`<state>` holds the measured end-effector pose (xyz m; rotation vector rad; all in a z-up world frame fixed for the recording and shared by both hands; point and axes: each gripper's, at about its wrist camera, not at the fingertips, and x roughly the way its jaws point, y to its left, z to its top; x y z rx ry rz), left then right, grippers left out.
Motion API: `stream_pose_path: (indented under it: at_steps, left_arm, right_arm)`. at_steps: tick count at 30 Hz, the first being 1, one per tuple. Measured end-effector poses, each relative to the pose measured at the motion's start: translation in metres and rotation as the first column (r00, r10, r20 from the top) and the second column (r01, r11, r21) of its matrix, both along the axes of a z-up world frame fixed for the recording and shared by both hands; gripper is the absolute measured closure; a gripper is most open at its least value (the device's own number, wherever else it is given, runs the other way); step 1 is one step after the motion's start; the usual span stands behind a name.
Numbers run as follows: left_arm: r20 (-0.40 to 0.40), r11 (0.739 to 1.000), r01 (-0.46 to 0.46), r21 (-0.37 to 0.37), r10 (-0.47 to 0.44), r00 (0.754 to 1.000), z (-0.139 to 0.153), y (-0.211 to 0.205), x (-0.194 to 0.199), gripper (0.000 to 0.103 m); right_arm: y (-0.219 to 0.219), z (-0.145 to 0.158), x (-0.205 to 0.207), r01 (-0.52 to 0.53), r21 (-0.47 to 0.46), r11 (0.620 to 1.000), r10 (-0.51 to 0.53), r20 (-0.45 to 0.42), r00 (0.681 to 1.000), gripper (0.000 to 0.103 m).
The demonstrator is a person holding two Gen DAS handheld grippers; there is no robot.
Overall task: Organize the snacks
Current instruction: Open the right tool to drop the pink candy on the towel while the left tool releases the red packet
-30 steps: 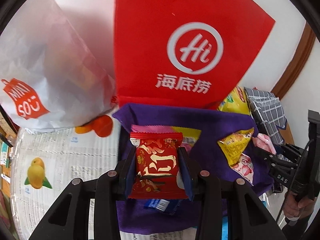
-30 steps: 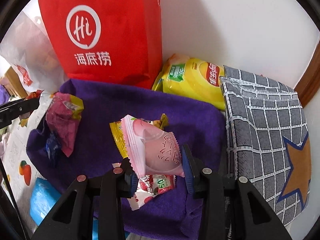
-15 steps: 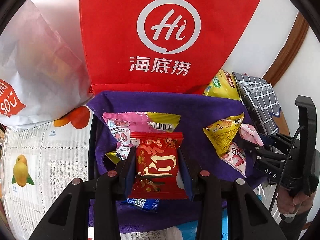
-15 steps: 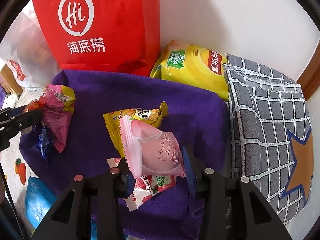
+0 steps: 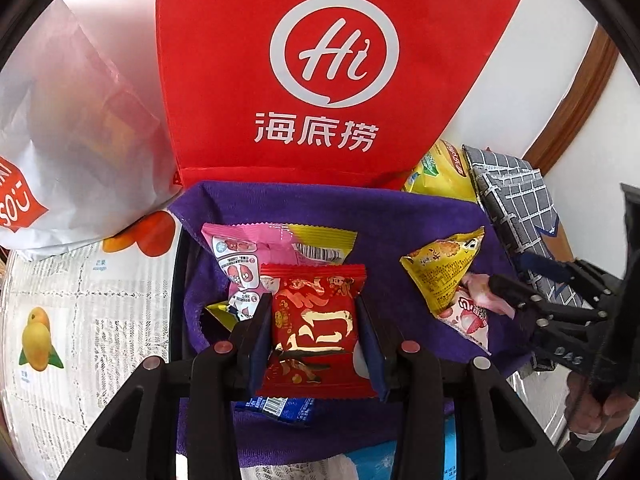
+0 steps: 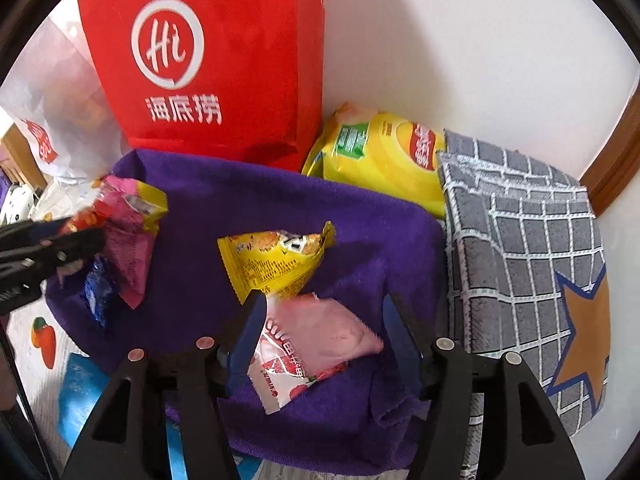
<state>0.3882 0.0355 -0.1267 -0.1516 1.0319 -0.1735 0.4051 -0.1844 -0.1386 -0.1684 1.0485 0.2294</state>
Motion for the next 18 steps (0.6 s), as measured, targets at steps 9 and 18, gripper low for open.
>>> stream_pose_path:
  at_steps: [9, 18]
  left_arm:
    - [0.002, 0.999, 0.033, -0.018, -0.033, 0.999, 0.018, -0.008, -0.006, 0.043]
    - [0.138, 0.998, 0.065, -0.024, -0.061, 0.988, 0.071, -0.015, -0.037, 0.04]
  right_arm:
    - [0.001, 0.038, -0.02, 0.023, 0.02, 1.0, -0.025, 0.097, 0.995, 0.034]
    - [0.004, 0.053, -0.067, 0.043, 0.025, 0.999, -0.045, 0.101, 0.994, 0.029]
